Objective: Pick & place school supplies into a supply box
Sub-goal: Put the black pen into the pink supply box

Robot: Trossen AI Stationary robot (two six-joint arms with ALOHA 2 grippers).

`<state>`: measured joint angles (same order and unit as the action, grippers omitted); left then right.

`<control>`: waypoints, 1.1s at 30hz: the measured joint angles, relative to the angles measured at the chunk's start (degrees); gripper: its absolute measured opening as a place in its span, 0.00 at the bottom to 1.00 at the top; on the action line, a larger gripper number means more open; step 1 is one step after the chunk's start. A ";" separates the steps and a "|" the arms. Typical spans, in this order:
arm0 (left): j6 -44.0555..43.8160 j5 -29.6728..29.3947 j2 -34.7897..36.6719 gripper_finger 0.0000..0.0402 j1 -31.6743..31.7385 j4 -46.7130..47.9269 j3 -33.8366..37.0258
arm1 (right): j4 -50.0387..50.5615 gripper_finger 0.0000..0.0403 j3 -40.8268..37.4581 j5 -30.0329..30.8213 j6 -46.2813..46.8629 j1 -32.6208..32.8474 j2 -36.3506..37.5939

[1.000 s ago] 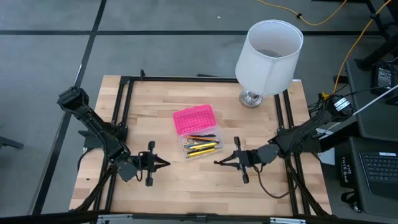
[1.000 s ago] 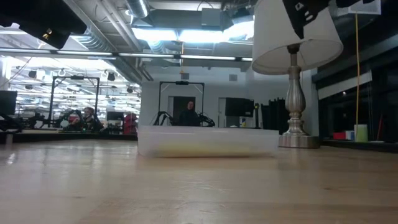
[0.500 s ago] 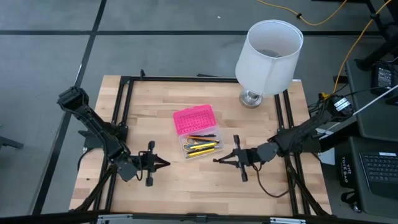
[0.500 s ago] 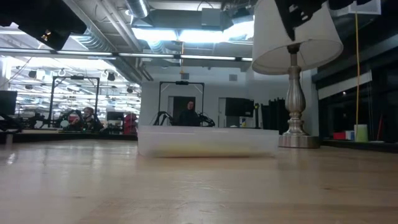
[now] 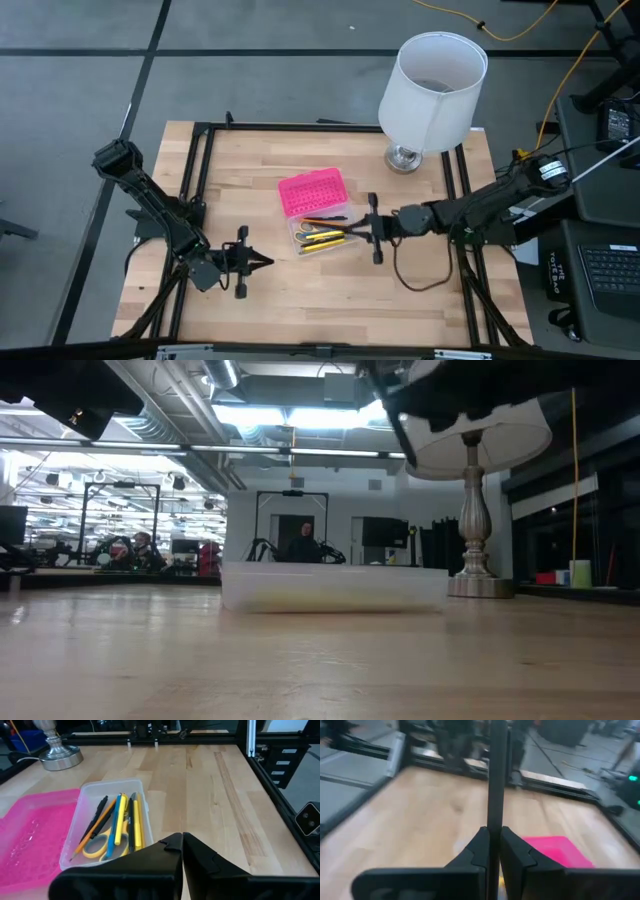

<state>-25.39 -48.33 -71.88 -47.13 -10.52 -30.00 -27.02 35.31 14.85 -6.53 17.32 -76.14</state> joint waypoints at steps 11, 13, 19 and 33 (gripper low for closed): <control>-0.29 -0.03 0.00 0.01 -0.02 0.11 0.00 | 17.85 0.07 7.91 -0.04 4.57 -7.30 -4.21; 0.87 -0.04 0.00 0.01 0.00 0.16 0.00 | 22.47 0.07 11.15 -0.10 4.88 -7.65 -6.61; 4.61 -0.74 0.00 0.00 0.00 0.03 0.00 | 35.78 0.07 21.38 -3.90 4.84 -8.72 -15.79; 7.16 -6.85 0.20 0.00 6.14 -1.09 0.02 | 55.65 0.08 38.82 -14.26 -2.04 -11.55 -31.48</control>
<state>-18.23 -55.18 -71.67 -40.99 -11.61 -29.98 28.63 74.13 0.59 -8.57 5.78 -107.62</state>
